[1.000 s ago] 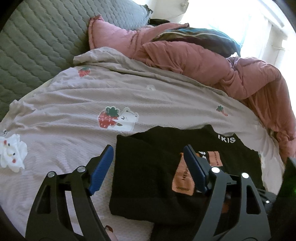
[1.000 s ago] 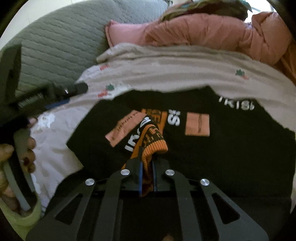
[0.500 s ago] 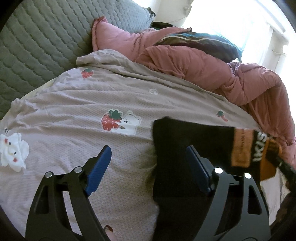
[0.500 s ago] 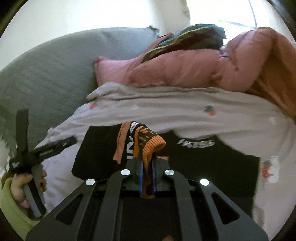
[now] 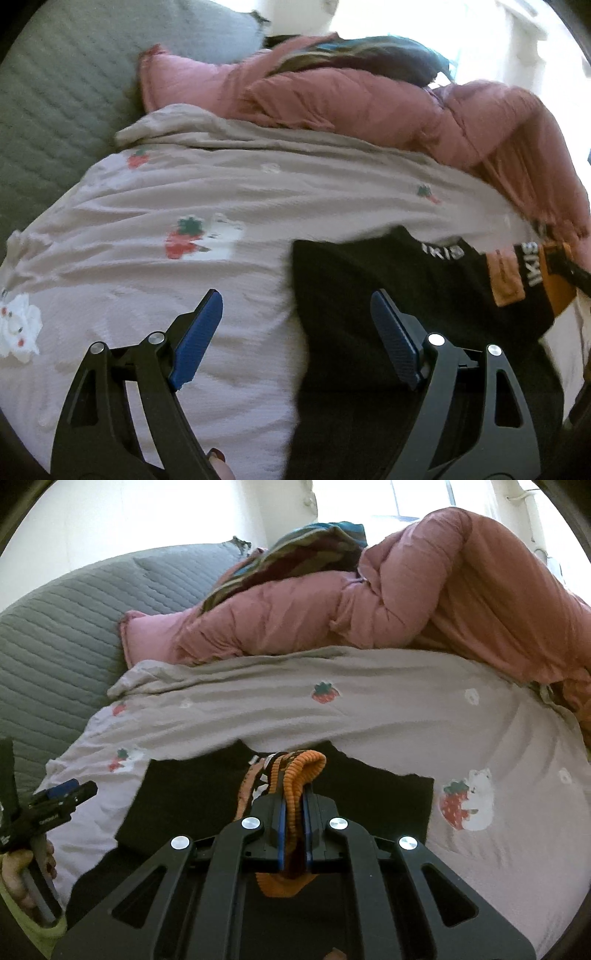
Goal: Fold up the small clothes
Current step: 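Grasp the folded orange cuff with the right tool and straighten it, then lay the cuff flat along the shirt and open the right tool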
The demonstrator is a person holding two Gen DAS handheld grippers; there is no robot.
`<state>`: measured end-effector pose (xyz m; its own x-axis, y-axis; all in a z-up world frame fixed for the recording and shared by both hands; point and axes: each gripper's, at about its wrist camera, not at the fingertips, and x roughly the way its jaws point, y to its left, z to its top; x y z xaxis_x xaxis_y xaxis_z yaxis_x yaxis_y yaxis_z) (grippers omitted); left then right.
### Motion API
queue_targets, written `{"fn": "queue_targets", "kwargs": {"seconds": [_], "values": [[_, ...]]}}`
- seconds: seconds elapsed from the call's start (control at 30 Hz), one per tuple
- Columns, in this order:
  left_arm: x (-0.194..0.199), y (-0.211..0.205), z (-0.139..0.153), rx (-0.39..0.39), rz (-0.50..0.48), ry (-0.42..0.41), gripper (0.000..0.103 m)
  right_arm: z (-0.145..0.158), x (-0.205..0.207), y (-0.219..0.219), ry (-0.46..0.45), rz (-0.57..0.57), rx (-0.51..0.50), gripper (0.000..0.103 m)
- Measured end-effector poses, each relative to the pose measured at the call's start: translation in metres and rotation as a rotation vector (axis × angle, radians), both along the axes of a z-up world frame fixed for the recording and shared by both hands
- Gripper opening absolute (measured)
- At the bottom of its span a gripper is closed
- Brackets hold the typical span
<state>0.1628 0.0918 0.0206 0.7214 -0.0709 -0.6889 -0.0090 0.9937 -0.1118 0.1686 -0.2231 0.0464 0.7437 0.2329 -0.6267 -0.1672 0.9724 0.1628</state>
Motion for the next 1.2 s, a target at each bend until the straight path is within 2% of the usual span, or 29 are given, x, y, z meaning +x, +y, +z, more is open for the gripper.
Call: {"fn": "queue_targets", "kwargs": {"seconds": [0.27, 0.47, 0.6, 0.7, 0.77, 1.0, 1.2], "values": [[0.015, -0.039, -0.015, 0.014, -0.124, 0.025, 0.074, -0.014, 0.002, -0.003, 0.029, -0.017, -0.02, 0.006], [0.029, -0.06, -0.028, 0.072, -0.17, 0.054, 0.074, -0.018, 0.001, -0.005, 0.041, -0.025, -0.026, 0.006], [0.032, -0.066, -0.043, 0.075, -0.202, 0.118, 0.074, -0.019, 0.001, -0.005, 0.042, -0.028, -0.033, 0.006], [0.033, -0.071, -0.057, 0.113, -0.209, 0.161, 0.074, -0.02, 0.002, -0.003, 0.042, -0.033, -0.04, 0.006], [0.034, -0.07, -0.063, 0.104, -0.207, 0.183, 0.074, -0.021, 0.003, -0.003, 0.043, -0.036, -0.048, 0.006], [0.033, -0.066, -0.063, 0.075, -0.202, 0.193, 0.074, -0.027, 0.004, -0.014, 0.068, -0.102, -0.048, 0.011], [0.032, -0.066, -0.062, 0.076, -0.203, 0.193, 0.074, -0.036, -0.005, -0.011, 0.074, -0.101, -0.071, 0.012]]}}
